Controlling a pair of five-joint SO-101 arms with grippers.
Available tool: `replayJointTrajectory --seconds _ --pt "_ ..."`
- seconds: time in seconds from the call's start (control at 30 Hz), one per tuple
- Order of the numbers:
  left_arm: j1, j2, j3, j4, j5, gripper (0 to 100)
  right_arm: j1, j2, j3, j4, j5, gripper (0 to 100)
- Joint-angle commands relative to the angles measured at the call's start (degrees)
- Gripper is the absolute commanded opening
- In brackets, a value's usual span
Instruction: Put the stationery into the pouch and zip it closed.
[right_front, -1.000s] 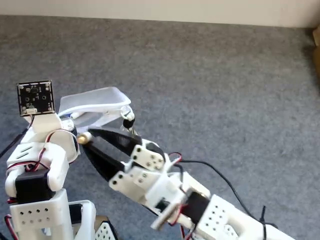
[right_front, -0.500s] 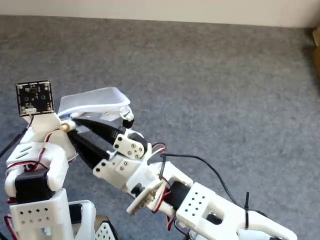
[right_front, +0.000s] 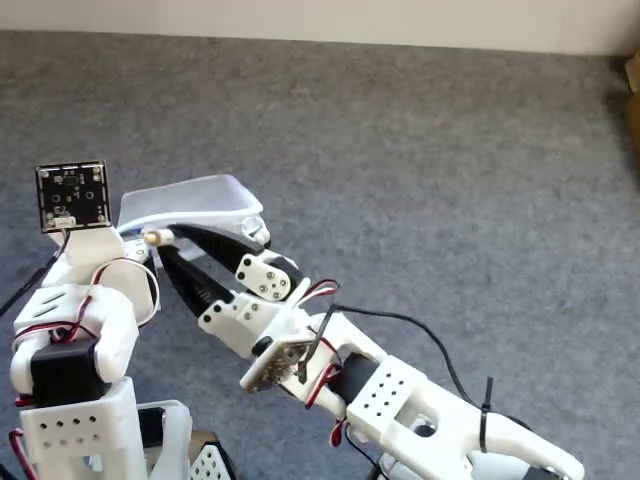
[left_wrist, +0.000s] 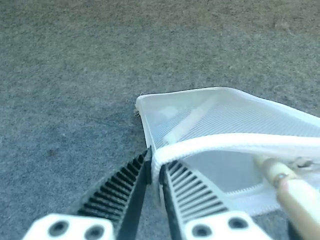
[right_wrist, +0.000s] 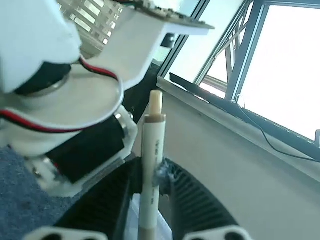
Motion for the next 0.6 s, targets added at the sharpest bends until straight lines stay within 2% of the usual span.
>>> replayJointTrajectory --seconds 0.0,0.1,0.57 --pt "0.8 -0.1 -1.3 -0.2 -0.4 1 0.8 -0.7 -0.6 -0.9 0.9 8.4" --pt "0.8 -0.1 -1.3 -0.2 -0.4 1 0.9 -0.7 -0.5 -0.8 0.9 17.0" --pt "0.8 -0.1 -1.3 -0.1 -0.4 1 0.6 -0.8 1.6 -0.9 1.0 16.6"
